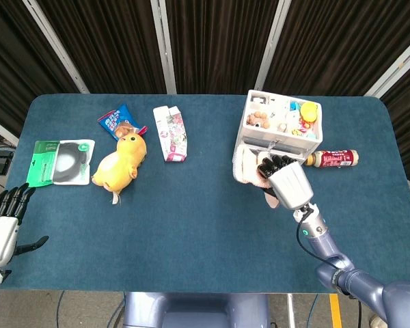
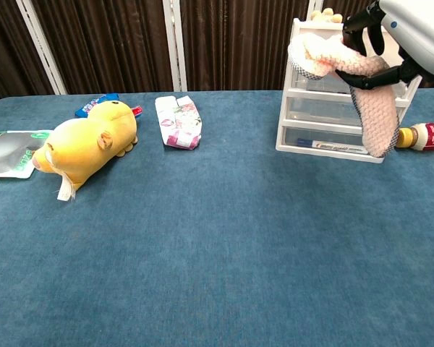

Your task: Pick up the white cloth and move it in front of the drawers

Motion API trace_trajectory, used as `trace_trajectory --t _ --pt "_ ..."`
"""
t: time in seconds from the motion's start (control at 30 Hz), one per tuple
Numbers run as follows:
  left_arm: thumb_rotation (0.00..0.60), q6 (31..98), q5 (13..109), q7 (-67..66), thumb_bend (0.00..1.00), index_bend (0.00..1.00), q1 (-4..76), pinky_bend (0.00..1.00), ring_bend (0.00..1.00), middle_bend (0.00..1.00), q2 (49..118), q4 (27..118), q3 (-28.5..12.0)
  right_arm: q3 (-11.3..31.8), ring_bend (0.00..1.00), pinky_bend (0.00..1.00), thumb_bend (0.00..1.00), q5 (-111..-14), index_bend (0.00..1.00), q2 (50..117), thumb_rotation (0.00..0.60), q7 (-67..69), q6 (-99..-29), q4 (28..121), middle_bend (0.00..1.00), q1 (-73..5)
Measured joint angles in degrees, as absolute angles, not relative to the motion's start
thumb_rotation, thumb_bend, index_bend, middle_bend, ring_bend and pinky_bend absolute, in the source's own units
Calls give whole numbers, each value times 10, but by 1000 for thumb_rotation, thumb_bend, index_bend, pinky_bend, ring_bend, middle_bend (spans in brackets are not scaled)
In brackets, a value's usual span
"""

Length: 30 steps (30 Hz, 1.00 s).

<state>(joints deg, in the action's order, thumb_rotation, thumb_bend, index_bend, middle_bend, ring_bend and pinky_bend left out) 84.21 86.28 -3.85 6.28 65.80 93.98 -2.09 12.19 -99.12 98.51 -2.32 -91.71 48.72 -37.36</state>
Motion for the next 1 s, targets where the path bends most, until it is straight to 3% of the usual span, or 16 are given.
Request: trace_trajectory --t 1.0 --pt "600 848 871 -34 14 0 63 0 0 0 659 937 -19 99 666 895 374 -964 714 990 600 -18 -922 463 672 -368"
